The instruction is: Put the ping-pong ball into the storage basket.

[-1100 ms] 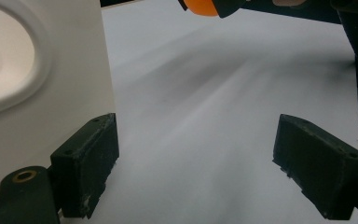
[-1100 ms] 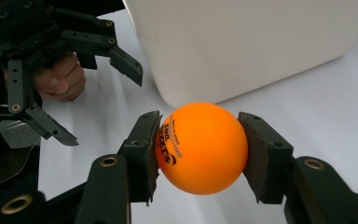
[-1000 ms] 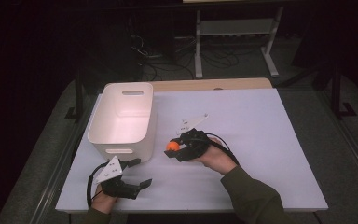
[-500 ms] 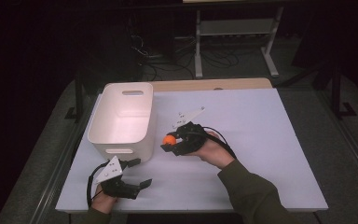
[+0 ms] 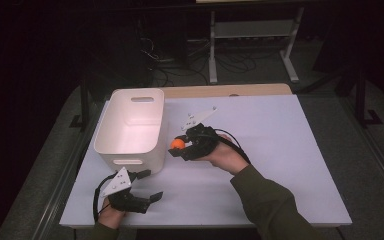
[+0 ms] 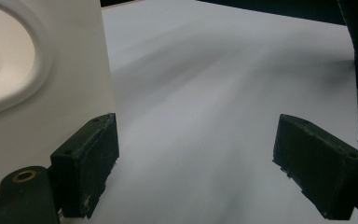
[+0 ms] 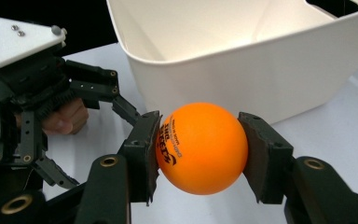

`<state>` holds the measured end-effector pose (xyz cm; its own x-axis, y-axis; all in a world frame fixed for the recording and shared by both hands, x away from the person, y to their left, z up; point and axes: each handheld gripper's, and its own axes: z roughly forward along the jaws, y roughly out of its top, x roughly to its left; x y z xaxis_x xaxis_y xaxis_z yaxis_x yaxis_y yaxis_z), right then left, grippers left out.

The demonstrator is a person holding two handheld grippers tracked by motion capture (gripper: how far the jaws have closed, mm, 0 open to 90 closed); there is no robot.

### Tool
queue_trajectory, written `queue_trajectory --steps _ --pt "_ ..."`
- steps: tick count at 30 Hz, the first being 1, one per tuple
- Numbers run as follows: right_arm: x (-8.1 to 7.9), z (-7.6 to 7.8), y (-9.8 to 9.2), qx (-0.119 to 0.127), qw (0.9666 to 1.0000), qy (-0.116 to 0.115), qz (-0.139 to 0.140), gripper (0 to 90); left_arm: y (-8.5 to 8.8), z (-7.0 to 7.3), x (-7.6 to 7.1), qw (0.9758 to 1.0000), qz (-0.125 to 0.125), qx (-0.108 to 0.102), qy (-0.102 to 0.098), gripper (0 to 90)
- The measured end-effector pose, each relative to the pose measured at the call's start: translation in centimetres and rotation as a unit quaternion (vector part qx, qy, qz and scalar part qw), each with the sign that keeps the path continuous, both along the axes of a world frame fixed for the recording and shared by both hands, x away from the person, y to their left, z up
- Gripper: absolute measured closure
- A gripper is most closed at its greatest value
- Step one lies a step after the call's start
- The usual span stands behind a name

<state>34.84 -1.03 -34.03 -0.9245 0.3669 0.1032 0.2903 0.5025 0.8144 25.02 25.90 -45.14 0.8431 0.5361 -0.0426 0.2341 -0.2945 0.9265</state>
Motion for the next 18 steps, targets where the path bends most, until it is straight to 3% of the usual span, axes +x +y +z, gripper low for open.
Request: queue_trajectory --steps 18 --pt "0.8 2.1 1.1 0.002 0.9999 -0.011 0.001 49.4 0.0 0.0 0.0 1.0 0.0 0.001 0.0 14.1"
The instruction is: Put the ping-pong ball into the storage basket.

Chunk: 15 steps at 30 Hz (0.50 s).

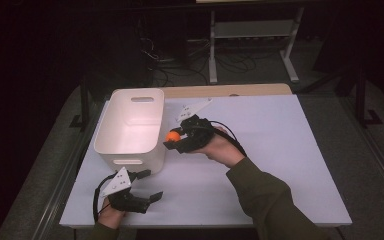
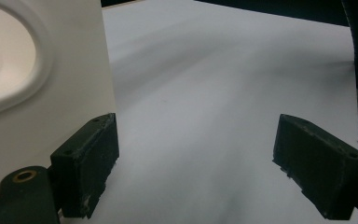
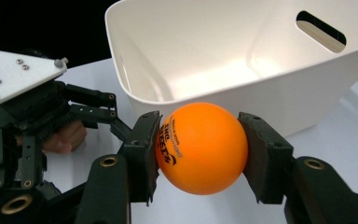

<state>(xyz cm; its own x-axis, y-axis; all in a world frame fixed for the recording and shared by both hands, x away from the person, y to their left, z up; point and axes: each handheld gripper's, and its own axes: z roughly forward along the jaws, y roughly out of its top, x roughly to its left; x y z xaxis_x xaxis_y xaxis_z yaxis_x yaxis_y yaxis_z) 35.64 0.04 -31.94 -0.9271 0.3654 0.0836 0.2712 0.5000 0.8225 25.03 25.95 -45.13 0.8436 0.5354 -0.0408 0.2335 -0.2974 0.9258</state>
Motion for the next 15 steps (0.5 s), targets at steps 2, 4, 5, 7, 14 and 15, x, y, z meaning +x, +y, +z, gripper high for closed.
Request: queue_trajectory --steps 2,4,5,7,14,15 --pt "0.1 0.2 0.2 -0.001 1.0 -0.003 0.001 49.4 0.0 0.0 0.0 1.0 0.0 -0.001 -0.001 14.1" --pt "0.2 0.4 0.4 0.001 1.0 -0.003 0.001 49.4 0.0 0.0 0.0 1.0 0.0 -0.001 -0.001 14.1" --pt "0.2 0.5 0.5 -0.002 1.0 -0.004 0.001 49.4 0.0 0.0 0.0 1.0 0.0 -0.001 -0.001 14.1" --pt "0.3 0.6 0.7 -0.002 1.0 -0.004 0.0 49.4 0.0 0.0 0.0 1.0 0.0 -0.001 -0.001 14.1" --pt "0.6 1.1 1.4 -0.005 1.0 -0.005 -0.005 49.4 0.0 0.0 0.0 1.0 0.0 -0.002 0.0 14.1" --pt "0.7 1.2 1.6 -0.007 0.9999 -0.006 -0.005 49.4 0.0 0.0 0.0 1.0 0.0 -0.001 -0.001 14.1"
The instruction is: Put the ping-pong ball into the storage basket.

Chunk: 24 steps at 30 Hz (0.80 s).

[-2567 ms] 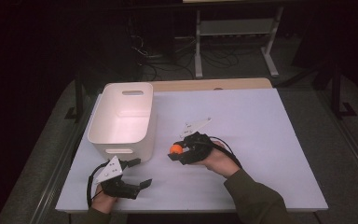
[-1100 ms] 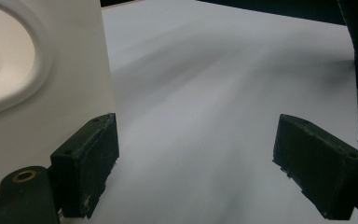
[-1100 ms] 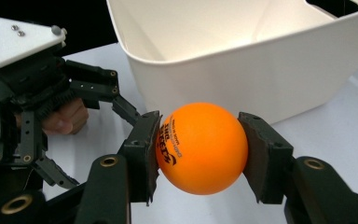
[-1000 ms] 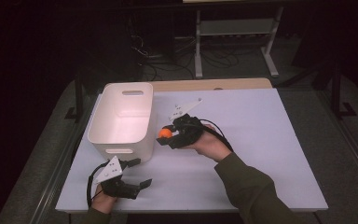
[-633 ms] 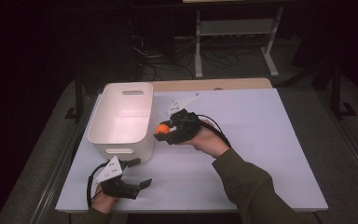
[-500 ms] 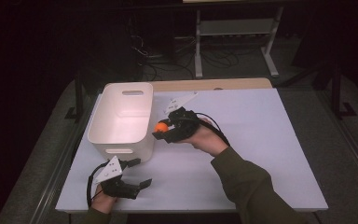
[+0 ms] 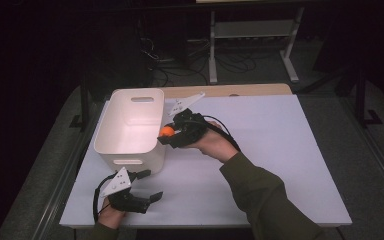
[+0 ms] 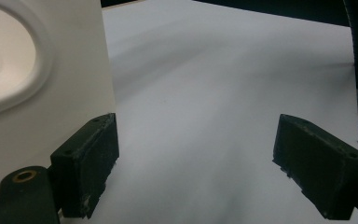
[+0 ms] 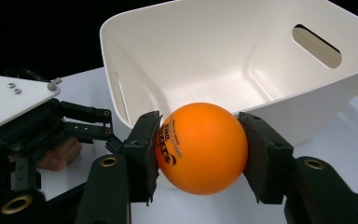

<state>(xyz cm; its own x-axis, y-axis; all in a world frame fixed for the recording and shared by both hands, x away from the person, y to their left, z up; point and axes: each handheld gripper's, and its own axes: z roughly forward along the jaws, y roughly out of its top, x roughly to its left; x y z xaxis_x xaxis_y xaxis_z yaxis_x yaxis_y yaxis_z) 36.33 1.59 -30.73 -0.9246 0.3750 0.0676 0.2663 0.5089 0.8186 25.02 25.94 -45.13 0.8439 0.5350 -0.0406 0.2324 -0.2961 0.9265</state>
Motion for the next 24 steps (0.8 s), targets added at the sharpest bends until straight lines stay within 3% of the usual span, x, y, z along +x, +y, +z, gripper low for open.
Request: queue_trajectory --steps 24 --pt "1.5 1.3 3.0 0.006 1.0 0.001 0.007 49.4 0.0 0.0 0.0 1.0 0.0 -0.001 0.0 14.1"
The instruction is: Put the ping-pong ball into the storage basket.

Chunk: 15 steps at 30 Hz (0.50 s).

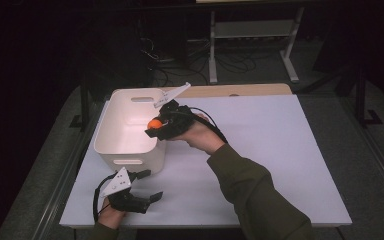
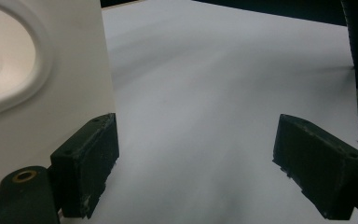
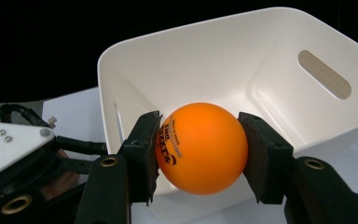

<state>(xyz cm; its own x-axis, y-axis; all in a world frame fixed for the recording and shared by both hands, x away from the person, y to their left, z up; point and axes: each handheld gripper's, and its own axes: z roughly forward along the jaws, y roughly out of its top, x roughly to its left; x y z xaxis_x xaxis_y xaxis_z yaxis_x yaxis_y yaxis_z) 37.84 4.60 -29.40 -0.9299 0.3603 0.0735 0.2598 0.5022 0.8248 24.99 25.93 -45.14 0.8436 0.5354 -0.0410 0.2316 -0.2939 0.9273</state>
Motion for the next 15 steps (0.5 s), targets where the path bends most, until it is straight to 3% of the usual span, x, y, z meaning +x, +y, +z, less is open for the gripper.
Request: queue_trajectory --steps 15 --pt "0.7 -0.3 2.8 -0.002 1.0 0.004 0.008 49.4 0.0 0.0 0.0 1.0 0.001 -0.002 0.0 14.1"
